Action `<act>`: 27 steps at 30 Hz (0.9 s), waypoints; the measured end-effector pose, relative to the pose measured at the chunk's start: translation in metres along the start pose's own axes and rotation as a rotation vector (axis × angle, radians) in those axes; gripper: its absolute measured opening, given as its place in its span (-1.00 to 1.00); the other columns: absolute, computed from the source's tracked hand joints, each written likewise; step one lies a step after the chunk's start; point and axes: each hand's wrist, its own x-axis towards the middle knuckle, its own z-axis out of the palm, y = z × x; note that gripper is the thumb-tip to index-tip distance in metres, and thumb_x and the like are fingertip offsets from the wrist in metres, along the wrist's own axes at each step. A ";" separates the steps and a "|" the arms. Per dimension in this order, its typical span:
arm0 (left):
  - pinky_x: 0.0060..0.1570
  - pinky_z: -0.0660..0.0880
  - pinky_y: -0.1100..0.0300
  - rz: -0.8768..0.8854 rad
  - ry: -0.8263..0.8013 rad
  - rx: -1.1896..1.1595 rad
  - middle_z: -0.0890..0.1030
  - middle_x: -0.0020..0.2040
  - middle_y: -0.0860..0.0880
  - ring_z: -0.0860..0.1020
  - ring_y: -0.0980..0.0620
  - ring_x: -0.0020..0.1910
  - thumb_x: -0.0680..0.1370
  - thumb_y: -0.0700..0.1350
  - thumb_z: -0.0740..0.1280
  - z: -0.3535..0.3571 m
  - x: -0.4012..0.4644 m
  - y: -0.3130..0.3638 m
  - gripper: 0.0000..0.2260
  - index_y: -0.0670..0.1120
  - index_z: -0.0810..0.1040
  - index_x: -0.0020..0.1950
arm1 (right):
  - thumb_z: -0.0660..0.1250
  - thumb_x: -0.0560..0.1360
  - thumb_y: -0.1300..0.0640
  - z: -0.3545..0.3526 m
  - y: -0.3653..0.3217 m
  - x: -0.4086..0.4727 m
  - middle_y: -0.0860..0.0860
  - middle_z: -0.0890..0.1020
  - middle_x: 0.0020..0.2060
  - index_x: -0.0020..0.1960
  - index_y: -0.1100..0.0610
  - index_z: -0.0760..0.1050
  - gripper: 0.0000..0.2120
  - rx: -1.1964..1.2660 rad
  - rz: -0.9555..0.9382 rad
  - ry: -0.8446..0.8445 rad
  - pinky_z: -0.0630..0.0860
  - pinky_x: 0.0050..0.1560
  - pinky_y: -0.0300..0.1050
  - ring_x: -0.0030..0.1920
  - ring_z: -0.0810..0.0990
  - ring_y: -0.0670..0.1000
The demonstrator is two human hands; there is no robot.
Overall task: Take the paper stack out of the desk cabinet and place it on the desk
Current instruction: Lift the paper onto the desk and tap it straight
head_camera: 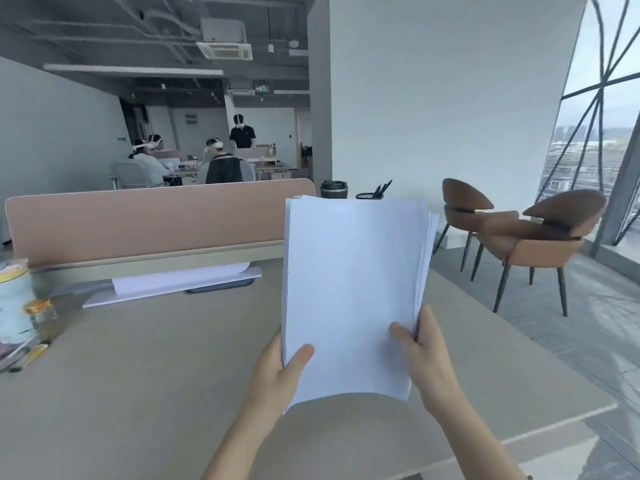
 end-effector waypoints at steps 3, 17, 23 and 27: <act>0.09 0.47 0.39 -0.020 0.028 0.016 0.66 0.11 0.31 0.58 0.36 0.13 0.61 -0.11 0.34 0.007 0.006 -0.012 -0.74 0.27 0.51 0.16 | 0.24 0.50 0.18 0.007 0.012 0.008 0.25 0.47 -0.13 0.00 0.20 0.33 -0.86 -0.017 -0.001 -0.004 0.38 -0.14 0.01 -0.17 0.43 0.05; -0.13 0.61 0.16 -0.041 0.150 -0.184 0.76 -0.01 0.12 0.72 0.12 -0.05 0.34 -0.02 0.57 0.003 0.021 0.016 -0.63 0.05 0.63 0.12 | 0.43 0.47 -0.06 0.000 -0.041 0.028 -0.32 0.63 0.05 0.17 -0.23 0.43 -0.67 0.110 -0.204 -0.117 0.55 0.11 -0.09 0.12 0.62 -0.23; -0.12 0.60 0.16 0.062 0.187 -0.232 0.74 0.02 0.13 0.71 0.12 0.00 0.40 -0.13 0.58 0.012 0.030 0.031 -0.59 0.08 0.58 0.19 | 0.41 0.46 -0.12 0.003 -0.055 0.036 -0.13 0.64 0.04 0.13 -0.03 0.45 -0.68 0.104 -0.244 -0.071 0.59 0.13 0.06 0.07 0.64 -0.15; -0.03 0.59 0.12 0.116 0.219 -0.241 0.70 0.08 0.20 0.68 0.19 0.04 0.39 -0.11 0.59 0.018 0.032 0.031 -0.48 0.15 0.49 0.27 | 0.41 0.46 -0.11 0.004 -0.049 0.039 -0.14 0.63 0.04 0.12 -0.07 0.44 -0.70 0.095 -0.249 -0.048 0.59 0.11 0.05 0.07 0.64 -0.14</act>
